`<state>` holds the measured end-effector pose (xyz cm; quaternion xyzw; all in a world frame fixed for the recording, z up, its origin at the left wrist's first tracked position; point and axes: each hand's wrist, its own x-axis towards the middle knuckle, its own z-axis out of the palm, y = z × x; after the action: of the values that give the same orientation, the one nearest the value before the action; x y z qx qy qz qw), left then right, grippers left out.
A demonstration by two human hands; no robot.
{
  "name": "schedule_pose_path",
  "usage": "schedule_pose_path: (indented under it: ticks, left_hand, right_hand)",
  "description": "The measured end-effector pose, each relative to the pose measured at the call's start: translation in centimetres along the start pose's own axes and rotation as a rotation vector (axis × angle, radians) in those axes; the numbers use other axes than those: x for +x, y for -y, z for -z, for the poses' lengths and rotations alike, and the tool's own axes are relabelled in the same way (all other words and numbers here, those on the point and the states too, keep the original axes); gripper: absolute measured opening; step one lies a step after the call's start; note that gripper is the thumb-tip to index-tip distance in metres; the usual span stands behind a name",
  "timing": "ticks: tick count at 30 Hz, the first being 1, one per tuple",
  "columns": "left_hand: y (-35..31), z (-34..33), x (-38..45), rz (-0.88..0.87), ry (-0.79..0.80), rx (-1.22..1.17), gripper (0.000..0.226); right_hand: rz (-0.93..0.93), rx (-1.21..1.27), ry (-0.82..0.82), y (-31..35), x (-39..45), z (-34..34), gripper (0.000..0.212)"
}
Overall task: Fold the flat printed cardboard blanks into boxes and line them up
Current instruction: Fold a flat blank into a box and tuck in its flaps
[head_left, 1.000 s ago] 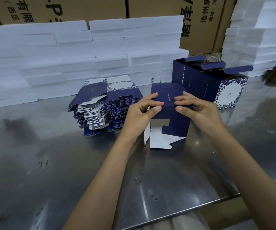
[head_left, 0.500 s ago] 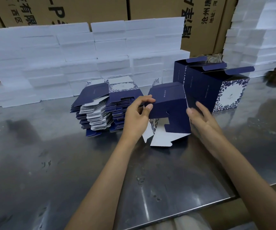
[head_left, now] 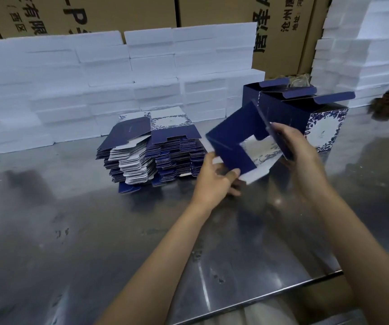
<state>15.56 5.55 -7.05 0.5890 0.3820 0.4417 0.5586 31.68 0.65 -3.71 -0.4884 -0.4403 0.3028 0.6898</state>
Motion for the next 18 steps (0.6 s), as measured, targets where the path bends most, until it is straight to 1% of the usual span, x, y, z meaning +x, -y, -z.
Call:
schedule_pose_path:
  ticks: [2,3,5,6,8,10,12,13,14,16,18]
  left_hand:
    - [0.3,-0.1,-0.1,0.05,0.009,0.231,0.016]
    - [0.5,0.0,0.0,0.059,0.009,0.389,0.02]
    - [0.9,0.1,-0.1,0.034,0.018,0.607,0.045]
    - [0.8,0.0,-0.2,0.012,0.024,0.66,0.051]
    - [0.6,0.0,-0.4,-0.003,0.06,0.758,0.052]
    - [0.3,0.2,-0.4,0.019,0.172,0.797,0.045]
    - [0.0,0.6,-0.4,0.034,0.28,0.738,0.04]
    - [-0.2,0.8,-0.4,0.04,0.307,0.711,0.035]
    - [-0.3,0.9,-0.5,0.044,0.318,0.701,0.029]
    - [-0.4,1.2,-0.5,0.04,0.303,0.756,0.018]
    - [-0.6,1.6,-0.3,0.026,0.232,0.877,0.022]
  right_hand:
    - [0.071,-0.178,0.084,0.2,0.3,0.2,0.024]
    - [0.096,-0.262,0.123,0.2,0.5,0.2,0.025]
    - [0.142,-0.413,0.177,0.2,0.8,-0.1,0.029]
    - [0.171,-0.484,0.202,0.2,0.8,-0.3,0.031]
    - [0.24,-0.615,0.241,0.0,0.5,-0.7,0.035]
    - [0.268,-0.696,0.259,-0.2,0.5,-0.8,0.039]
    - [0.27,-0.745,0.285,-0.3,0.6,-0.8,0.04]
    - [0.27,-0.767,0.297,-0.4,0.7,-0.8,0.041]
    - [0.272,-0.783,0.303,-0.4,0.8,-0.9,0.041]
    - [0.284,-0.794,0.301,-0.4,1.0,-1.0,0.042]
    - [0.297,-0.804,0.297,-0.4,1.1,-1.1,0.041]
